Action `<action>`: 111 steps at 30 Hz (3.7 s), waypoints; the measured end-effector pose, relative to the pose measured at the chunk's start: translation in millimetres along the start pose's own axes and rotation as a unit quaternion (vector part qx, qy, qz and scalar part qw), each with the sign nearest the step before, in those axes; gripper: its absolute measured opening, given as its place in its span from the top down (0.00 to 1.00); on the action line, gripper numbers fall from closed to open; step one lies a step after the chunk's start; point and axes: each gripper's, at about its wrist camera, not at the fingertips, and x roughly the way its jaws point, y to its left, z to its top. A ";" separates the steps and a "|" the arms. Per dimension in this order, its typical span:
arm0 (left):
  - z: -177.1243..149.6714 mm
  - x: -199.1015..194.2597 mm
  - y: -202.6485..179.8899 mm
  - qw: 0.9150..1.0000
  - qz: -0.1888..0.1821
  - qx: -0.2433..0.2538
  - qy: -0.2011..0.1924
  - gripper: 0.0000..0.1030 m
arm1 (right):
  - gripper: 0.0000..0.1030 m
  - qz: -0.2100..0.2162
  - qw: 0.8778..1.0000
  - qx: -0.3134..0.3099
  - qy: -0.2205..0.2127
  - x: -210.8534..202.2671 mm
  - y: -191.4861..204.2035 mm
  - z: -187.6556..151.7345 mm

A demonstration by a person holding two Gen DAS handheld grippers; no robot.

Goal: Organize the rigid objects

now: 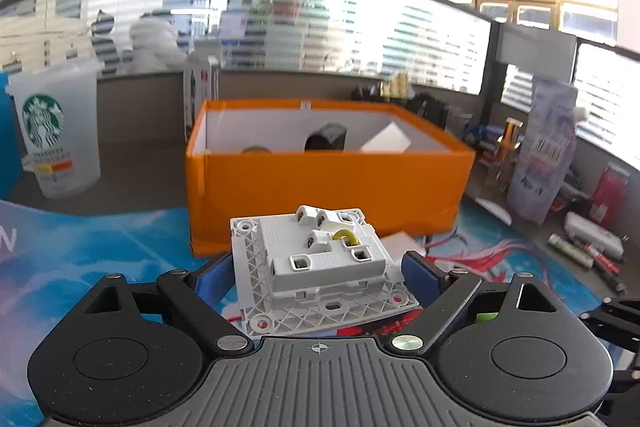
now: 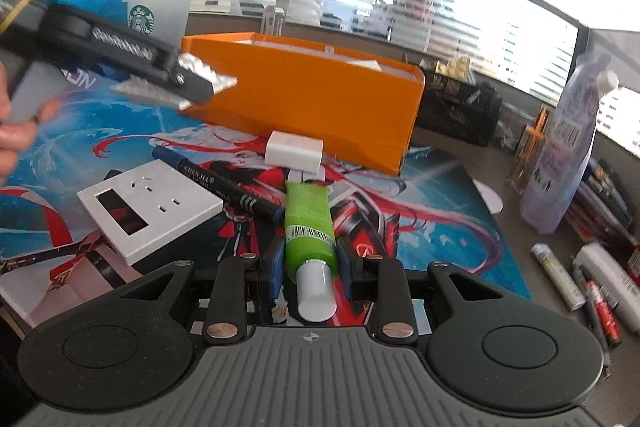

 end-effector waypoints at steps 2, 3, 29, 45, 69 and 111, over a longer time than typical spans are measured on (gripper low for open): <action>2.7 -6.9 -0.2 1.000 -0.001 0.003 -0.008 0.12 | 0.76 -0.001 1.000 0.000 -0.003 -1.5 -0.2 2.3; 4.2 -8.7 -0.5 1.000 -0.002 0.004 -0.012 0.12 | 0.76 -0.002 1.000 0.000 -0.005 -2.3 -0.2 3.6; 30.7 -33.7 -1.7 0.999 0.005 0.019 -0.046 0.12 | 0.79 -0.022 0.994 -0.043 -0.101 -26.3 -4.5 62.0; 57.4 -42.4 -6.2 0.997 0.007 0.032 -0.076 0.12 | 0.79 -0.035 0.986 -0.067 -0.151 -37.9 -11.9 100.4; 104.4 -34.5 7.0 0.992 0.012 0.029 -0.121 0.12 | 0.79 -0.059 0.974 -0.068 -0.207 -34.0 -28.4 152.7; 122.0 79.9 28.7 0.995 0.031 -0.007 -0.089 0.12 | 0.79 -0.018 0.971 0.001 -0.240 75.3 -59.5 203.8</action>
